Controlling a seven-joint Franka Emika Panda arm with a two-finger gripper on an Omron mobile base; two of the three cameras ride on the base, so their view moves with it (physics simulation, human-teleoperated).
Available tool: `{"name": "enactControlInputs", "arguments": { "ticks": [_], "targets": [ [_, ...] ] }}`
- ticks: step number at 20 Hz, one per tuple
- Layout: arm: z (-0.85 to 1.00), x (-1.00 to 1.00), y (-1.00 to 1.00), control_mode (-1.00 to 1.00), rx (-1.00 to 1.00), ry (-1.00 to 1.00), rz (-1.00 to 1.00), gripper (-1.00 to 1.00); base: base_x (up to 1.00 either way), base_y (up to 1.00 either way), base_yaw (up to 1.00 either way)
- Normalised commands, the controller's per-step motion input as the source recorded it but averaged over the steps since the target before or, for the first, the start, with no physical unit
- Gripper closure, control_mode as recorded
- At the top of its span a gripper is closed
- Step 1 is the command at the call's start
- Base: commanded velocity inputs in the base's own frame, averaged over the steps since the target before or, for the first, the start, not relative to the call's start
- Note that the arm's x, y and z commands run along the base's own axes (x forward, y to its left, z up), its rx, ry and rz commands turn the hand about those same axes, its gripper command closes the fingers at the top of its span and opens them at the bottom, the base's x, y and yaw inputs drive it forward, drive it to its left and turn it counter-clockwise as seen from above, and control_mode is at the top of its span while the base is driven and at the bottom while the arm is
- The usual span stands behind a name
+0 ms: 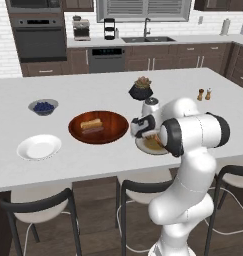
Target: Place one bun and one sausage from the bowl on each plate.
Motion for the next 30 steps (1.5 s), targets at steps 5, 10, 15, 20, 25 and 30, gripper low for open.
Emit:
{"name": "enactControlInputs", "arguments": {
  "ticks": [5,10,15,20,25,30],
  "targets": [
    [-0.05,-0.11,-0.22,-1.00,0.00,0.19,-0.07,1.00,0.00,0.00,0.00],
    [-0.24,-0.15,-0.11,-1.00,0.00,0.10,-0.05,1.00,0.00,0.00,0.00],
    [-0.14,-0.07,-0.04,-1.00,0.00,0.07,-0.02,1.00,0.00,0.00,0.00],
    [-0.24,0.00,0.00,-1.00,0.00,0.01,0.00,1.00,0.00,0.00,0.00],
    [-0.38,0.00,0.00,-1.00,0.00,0.00,0.00,1.00,0.00,0.00,0.00],
    [-0.17,0.00,0.00,-1.00,0.00,0.00,0.00,1.00,0.00,0.00,0.00]
  ]
}}
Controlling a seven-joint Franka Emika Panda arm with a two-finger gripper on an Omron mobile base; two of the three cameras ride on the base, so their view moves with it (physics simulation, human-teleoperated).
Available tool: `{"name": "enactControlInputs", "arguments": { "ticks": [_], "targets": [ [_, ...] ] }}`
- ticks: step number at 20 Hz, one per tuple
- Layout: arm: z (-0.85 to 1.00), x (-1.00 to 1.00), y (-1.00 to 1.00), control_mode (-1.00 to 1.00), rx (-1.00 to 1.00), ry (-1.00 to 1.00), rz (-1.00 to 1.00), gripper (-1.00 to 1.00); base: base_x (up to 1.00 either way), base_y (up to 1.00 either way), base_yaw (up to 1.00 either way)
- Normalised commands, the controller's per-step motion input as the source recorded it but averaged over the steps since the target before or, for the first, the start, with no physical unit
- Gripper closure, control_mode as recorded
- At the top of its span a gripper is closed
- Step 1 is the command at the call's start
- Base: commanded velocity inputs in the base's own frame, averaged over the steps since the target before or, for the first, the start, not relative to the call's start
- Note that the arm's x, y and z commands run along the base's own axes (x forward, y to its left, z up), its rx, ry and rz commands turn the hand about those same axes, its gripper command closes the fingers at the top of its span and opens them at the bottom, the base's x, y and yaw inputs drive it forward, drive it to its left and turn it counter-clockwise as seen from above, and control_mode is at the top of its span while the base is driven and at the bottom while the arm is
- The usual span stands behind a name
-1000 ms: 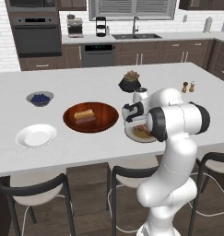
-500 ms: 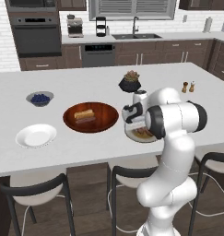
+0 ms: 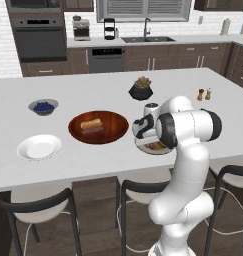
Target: Place one bun and one sausage from the bowl on each plate.
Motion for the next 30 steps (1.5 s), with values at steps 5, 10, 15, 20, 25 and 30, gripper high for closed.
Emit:
{"name": "enactControlInputs", "arguments": {
  "ticks": [5,10,15,20,25,30],
  "targets": [
    [0.00,0.00,0.00,-1.00,0.00,-0.01,0.00,1.00,0.00,0.00,0.00],
    [0.00,0.00,0.00,-1.00,0.00,0.00,0.00,-1.00,0.00,0.00,0.00],
    [-0.03,0.00,-0.05,-1.00,0.00,-0.03,0.02,-1.00,0.00,0.00,0.00],
    [0.00,0.00,0.00,-1.00,0.00,0.00,0.00,-1.00,0.00,0.00,0.00],
    [0.16,-0.20,0.02,-1.00,0.00,0.00,-0.02,-1.00,0.00,0.00,0.00],
    [0.40,-0.33,0.18,-1.00,0.00,0.00,-0.03,-1.00,0.00,0.00,0.00]
  ]
}}
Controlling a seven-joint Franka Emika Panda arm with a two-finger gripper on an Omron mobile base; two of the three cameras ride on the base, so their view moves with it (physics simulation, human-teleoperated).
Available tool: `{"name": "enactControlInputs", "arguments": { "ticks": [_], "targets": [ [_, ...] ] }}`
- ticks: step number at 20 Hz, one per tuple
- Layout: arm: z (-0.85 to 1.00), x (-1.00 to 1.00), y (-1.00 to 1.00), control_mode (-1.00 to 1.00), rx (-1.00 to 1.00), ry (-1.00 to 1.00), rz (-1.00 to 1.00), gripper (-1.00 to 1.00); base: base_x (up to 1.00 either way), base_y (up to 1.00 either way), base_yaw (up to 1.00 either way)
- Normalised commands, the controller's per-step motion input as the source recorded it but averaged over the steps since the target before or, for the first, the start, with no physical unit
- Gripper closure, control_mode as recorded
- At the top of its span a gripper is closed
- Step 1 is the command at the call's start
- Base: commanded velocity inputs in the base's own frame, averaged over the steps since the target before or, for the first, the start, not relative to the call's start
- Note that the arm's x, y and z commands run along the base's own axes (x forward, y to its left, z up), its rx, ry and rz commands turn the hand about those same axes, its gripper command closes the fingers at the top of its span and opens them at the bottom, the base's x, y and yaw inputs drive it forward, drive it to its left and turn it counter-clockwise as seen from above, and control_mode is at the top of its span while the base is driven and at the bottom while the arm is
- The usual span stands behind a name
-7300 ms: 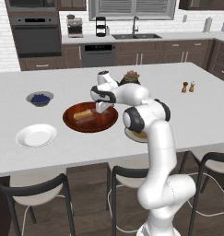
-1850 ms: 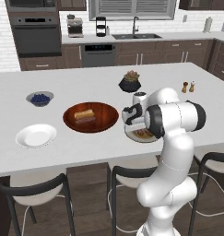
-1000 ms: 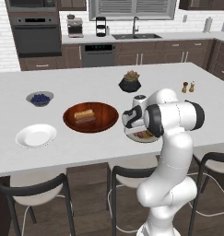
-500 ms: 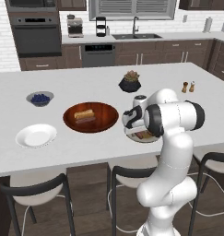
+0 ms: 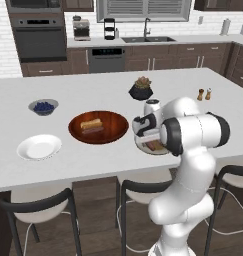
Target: Place one bun and one sausage from the bowl on each plate.
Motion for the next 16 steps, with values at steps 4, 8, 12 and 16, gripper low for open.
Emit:
{"name": "enactControlInputs", "arguments": {
  "ticks": [4,8,12,16],
  "targets": [
    [0.41,-0.39,0.15,-1.00,0.00,0.00,0.00,-1.00,0.00,0.00,0.00],
    [0.45,-0.33,0.00,-1.00,0.00,0.00,0.00,-1.00,0.00,0.00,0.00],
    [0.19,-0.19,0.00,-1.00,0.00,0.00,0.00,-1.00,0.00,0.00,0.00],
    [0.21,-0.23,0.00,-1.00,0.00,0.00,0.00,-1.00,0.00,0.00,0.00]
  ]
}}
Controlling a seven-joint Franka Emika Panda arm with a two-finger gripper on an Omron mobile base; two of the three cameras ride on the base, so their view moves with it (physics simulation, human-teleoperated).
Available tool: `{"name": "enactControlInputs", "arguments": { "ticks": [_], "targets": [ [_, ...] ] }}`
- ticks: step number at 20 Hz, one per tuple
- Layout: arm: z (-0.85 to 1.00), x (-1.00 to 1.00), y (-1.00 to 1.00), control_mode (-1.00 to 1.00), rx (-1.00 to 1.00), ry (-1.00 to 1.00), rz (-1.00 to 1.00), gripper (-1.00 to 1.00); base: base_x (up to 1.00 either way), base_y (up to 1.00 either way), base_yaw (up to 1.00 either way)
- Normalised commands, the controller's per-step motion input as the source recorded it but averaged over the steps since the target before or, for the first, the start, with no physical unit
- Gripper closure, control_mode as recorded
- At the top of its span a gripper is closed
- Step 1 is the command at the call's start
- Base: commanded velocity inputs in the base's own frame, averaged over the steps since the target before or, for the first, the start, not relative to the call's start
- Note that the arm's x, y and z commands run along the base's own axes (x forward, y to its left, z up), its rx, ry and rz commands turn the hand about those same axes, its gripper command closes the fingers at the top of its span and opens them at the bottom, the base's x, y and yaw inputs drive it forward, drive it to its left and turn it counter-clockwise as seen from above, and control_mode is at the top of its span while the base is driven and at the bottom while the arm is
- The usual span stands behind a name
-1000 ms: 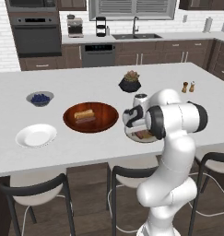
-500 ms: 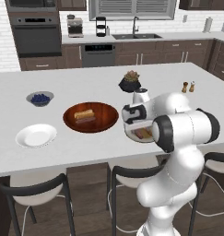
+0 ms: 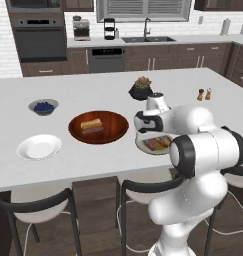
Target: Place one bun and one sausage from the bowl on each plate.
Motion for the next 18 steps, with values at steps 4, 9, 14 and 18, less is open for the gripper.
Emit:
{"name": "enactControlInputs", "arguments": {
  "ticks": [4,9,14,18],
  "targets": [
    [0.15,-0.24,0.00,-1.00,0.00,0.00,0.00,-1.00,0.00,0.00,0.00],
    [0.14,-0.11,-0.06,-1.00,0.00,0.00,0.00,-1.00,0.00,0.00,0.00],
    [0.11,-0.02,-0.10,-1.00,0.00,-0.01,0.00,-1.00,0.00,0.00,0.00],
    [0.01,-0.12,-0.24,-1.00,0.01,-0.02,0.00,-1.00,0.00,0.00,0.00]
  ]
}}
